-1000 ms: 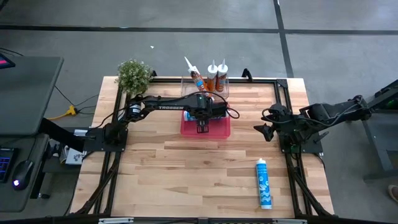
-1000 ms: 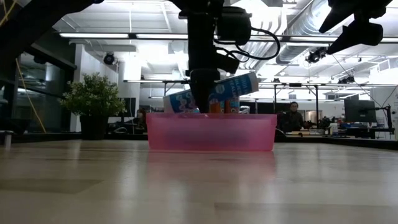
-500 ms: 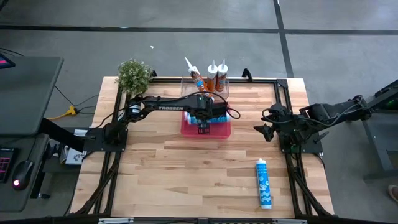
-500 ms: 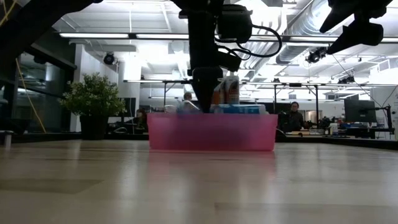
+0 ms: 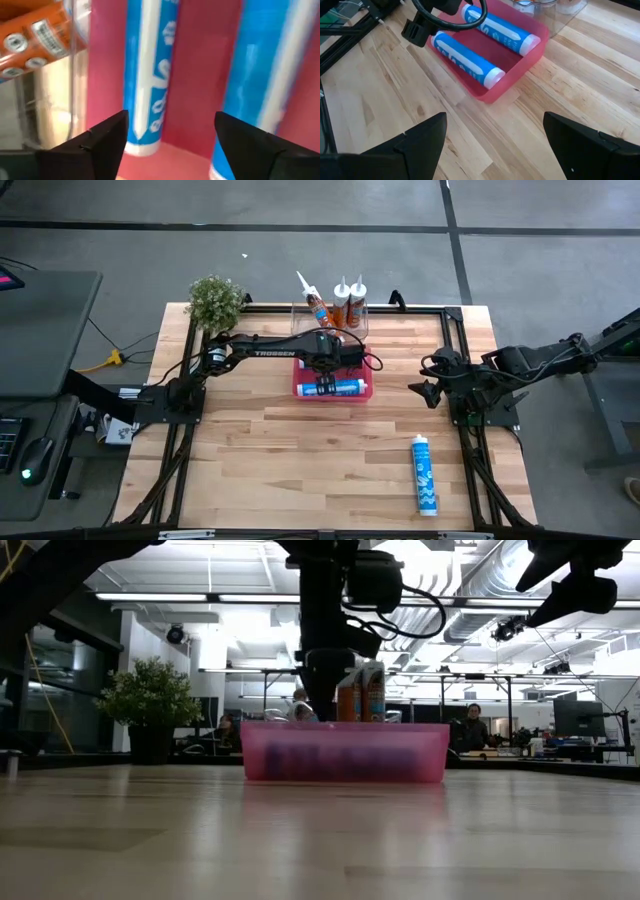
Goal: Pick & place silicon tubes, Sealant and Lysol wipes
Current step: Put the blue sealant into the red container
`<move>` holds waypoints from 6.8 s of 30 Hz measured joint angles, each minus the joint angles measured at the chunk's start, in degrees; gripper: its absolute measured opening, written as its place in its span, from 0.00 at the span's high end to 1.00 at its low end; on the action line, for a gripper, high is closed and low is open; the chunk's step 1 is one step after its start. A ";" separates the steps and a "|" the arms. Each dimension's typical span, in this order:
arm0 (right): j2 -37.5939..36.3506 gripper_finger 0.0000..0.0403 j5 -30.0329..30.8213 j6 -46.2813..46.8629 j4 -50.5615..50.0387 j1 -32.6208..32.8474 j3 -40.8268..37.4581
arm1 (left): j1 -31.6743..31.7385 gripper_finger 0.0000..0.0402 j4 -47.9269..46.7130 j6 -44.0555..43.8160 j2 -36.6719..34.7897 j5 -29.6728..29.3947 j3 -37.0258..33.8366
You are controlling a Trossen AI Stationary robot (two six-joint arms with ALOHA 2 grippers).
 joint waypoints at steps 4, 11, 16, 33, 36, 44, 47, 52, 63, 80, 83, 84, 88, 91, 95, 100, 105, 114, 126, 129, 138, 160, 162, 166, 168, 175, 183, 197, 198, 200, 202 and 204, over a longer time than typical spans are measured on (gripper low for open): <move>0.00 0.19 -0.92 -0.01 0.00 0.00 -0.02 | -0.67 0.39 -1.58 -1.46 -0.02 -1.76 0.00; 0.00 0.19 -1.54 0.06 -0.39 0.00 -0.04 | -2.86 0.74 -2.53 -6.05 -2.63 -2.56 0.09; 0.00 0.19 -3.17 -0.11 -0.48 0.00 -0.05 | -4.91 0.97 -2.12 -10.31 -4.60 -2.68 0.07; -0.09 0.19 -13.79 16.40 6.00 7.57 -14.13 | -20.65 1.00 -10.32 -35.68 -11.46 -18.60 -0.26; 0.02 0.19 -14.69 22.19 5.90 10.29 -15.28 | -23.20 1.00 -10.90 -40.24 -12.70 -21.31 0.17; 0.48 0.19 -16.39 36.32 5.32 16.67 -15.26 | -30.95 1.00 -16.41 -51.07 -15.06 -26.02 -0.86; 1.20 0.19 -16.62 41.32 3.58 18.85 -15.26 | -33.31 1.00 -18.07 -56.33 -15.53 -27.27 -2.51; 3.95 0.19 -19.70 49.21 -0.66 22.34 -14.35 | -37.38 1.00 -18.03 -64.73 -17.07 -27.58 -8.14; 18.01 0.19 -24.57 57.86 -4.11 28.39 -6.34 | -42.62 1.00 -12.80 -75.23 -17.79 -26.39 -17.72; 37.90 0.19 -27.84 63.07 -1.22 31.41 2.75 | -43.50 1.00 4.57 -67.83 -17.88 -27.12 -23.39; 39.86 0.19 -27.94 63.64 -1.14 31.41 3.31 | -43.47 1.00 5.75 -66.23 -17.86 -27.21 -24.05; 40.35 0.19 -28.06 64.08 -1.05 31.41 3.32 | -43.47 1.00 6.21 -65.96 -17.86 -27.21 -24.27; 42.05 0.19 -28.39 64.95 -0.35 31.41 3.23 | -43.50 1.00 6.65 -65.60 -17.86 -25.95 -25.12; 42.66 0.19 -28.43 65.57 -0.36 31.14 3.23 | -43.54 1.00 8.34 -64.23 -17.86 -25.34 -25.72; 42.69 0.19 -28.40 65.73 -0.35 30.14 3.23 | -43.54 1.00 10.38 -61.90 -17.86 -24.63 -25.75; 42.69 0.19 -27.60 65.36 0.99 28.63 3.21 | -43.54 1.00 11.08 -60.70 -17.86 -24.55 -25.75; 42.69 0.19 -26.80 64.68 0.05 27.28 3.21 | -43.54 1.00 10.91 -60.61 -17.86 -24.55 -25.75; 42.69 0.19 -28.35 65.50 3.33 26.86 -0.44 | -43.54 1.00 10.81 -59.29 -17.86 -24.53 -25.75; 42.69 0.19 -28.41 65.40 9.53 25.14 -4.97 | -43.47 1.00 10.79 -58.24 -17.86 -24.53 -25.75; 42.69 0.19 -28.40 65.32 13.29 24.72 -6.97 | -43.50 1.00 10.75 -58.24 -17.86 -24.55 -25.75; 42.69 0.19 -29.61 65.75 17.98 24.63 -10.31 | -43.47 1.00 10.75 -58.26 -17.86 -23.44 -25.75; 42.60 0.39 -29.68 64.63 18.44 24.74 -11.17 | -43.47 1.00 11.91 -58.28 -17.84 -22.54 -25.73; 42.60 0.43 -29.75 64.33 18.36 24.72 -11.19 | -43.47 1.00 11.91 -58.30 -17.84 -21.97 -25.73; 42.60 0.47 -29.39 64.13 18.45 24.76 -11.19 | -43.47 1.00 11.93 -58.30 -17.84 -21.71 -25.73; 42.60 0.47 -29.24 64.00 18.45 24.76 -11.19 | -43.47 1.00 11.93 -58.30 -17.84 -21.47 -25.72; 42.64 0.47 -28.04 62.20 18.40 24.76 -11.07 | -43.47 1.00 12.28 -58.35 -17.84 -20.88 -25.70; 42.50 0.47 -24.92 59.13 20.02 25.41 -10.99 | -43.47 1.00 12.62 -58.50 -17.84 -20.21 -25.70; 37.28 0.47 -5.70 49.24 28.64 26.11 -10.63 | -43.41 1.00 13.89 -59.24 -17.81 -18.88 -25.70; 36.88 0.47 -4.26 47.72 28.09 25.91 -9.98 | -43.41 1.00 13.97 -59.63 -17.81 -18.87 -25.70; 36.25 0.47 -1.32 44.61 26.53 25.51 -8.65 | -43.41 1.00 14.05 -60.13 -17.81 -18.88 -25.70; 35.74 0.47 1.12 41.22 25.00 24.86 -6.93 | -43.41 1.00 14.52 -60.78 -17.81 -18.88 -25.70; 35.02 0.47 2.99 36.89 24.53 24.16 -5.19 | -43.40 1.00 15.05 -61.83 -17.81 -18.87 -25.70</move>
